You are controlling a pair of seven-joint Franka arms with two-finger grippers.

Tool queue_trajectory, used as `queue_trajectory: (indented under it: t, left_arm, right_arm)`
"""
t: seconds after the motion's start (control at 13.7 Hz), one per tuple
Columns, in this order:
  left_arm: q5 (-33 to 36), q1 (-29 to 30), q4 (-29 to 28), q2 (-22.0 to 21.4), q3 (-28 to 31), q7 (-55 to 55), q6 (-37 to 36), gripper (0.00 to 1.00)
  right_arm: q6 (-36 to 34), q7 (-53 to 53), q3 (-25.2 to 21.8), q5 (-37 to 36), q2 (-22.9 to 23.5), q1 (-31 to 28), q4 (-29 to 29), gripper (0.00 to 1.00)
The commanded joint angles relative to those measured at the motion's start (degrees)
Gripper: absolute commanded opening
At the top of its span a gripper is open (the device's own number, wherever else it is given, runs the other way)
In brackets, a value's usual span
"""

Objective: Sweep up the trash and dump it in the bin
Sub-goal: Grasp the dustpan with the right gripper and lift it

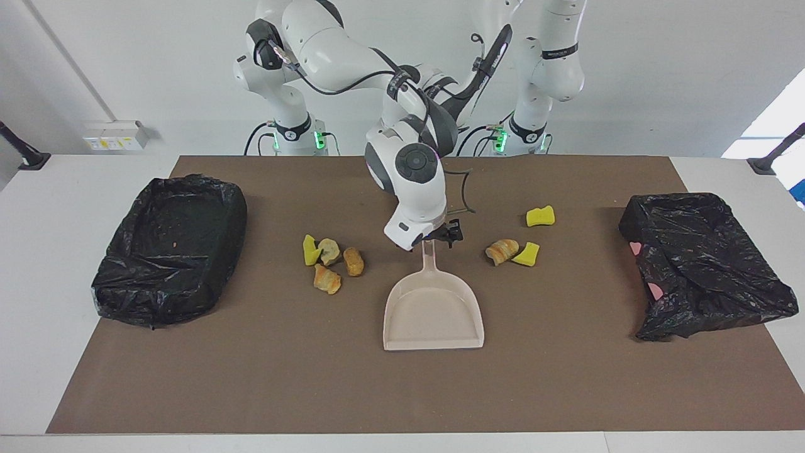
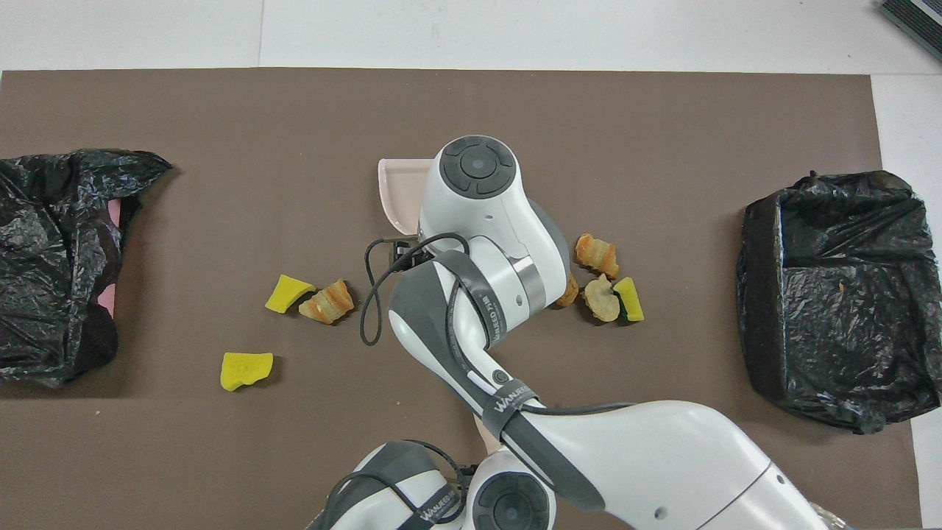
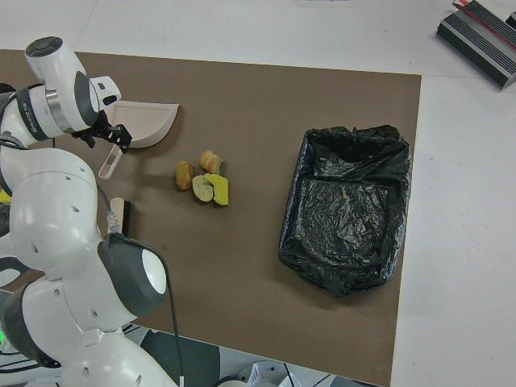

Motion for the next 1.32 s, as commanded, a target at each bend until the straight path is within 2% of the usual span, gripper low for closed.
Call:
queue_trajectory:
  t: [0.0, 0.07, 0.15, 0.22, 0.29, 0.37, 0.58, 0.88, 1.24]
  left_arm:
    - [0.6, -0.35, 1.41, 0.66, 0.54, -0.59, -2.04, 1.0]
    - [0.6, -0.35, 1.23, 0.66, 0.54, -0.76, -2.22, 0.85]
    - [0.52, -0.35, 1.15, 0.58, 0.54, -0.94, -2.31, 0.63]
    - [0.52, -0.18, 1.15, 0.57, 0.54, -1.99, -2.39, 0.28]
    - [0.52, -0.09, 1.15, 0.57, 0.63, -2.17, -2.48, 0.0]
    - [0.52, 0.69, 1.15, 0.49, 0.63, -1.48, -3.0, 0.0]
    - [0.6, 1.93, 1.15, 0.14, 0.71, -0.59, -4.85, 0.0]
    - [0.69, 2.72, 0.97, -0.04, 0.8, -0.77, -5.21, 0.0]
    - [1.3, 4.83, 0.79, -1.71, 1.06, -0.77, -8.37, 0.0]
  right_arm:
    - [1.18, 0.72, 0.33, -2.32, -0.4, -0.43, -2.38, 0.99]
    - [1.18, 0.55, 0.33, -2.67, -0.48, -0.34, -2.9, 0.91]
    - [1.18, 0.46, 0.33, -3.02, -0.48, -0.34, -3.0, 0.76]
    - [1.18, 0.46, 0.33, -3.02, -0.48, -0.34, -3.17, 0.55]
    - [0.83, 0.54, 0.33, -3.02, -0.57, -0.25, -3.17, 0.19]
    - [0.57, 1.76, 0.33, -2.76, -0.57, -0.25, -3.17, 0.0]
    - [-0.32, 2.4, 0.33, -1.89, -0.92, -1.39, -2.73, 0.0]
    - [0.65, -11.83, 0.59, -1.09, -2.85, -2.71, -2.65, 0.0]
    - [-3.99, -29.39, 0.42, -3.38, -7.06, -5.6, -3.88, 0.0]
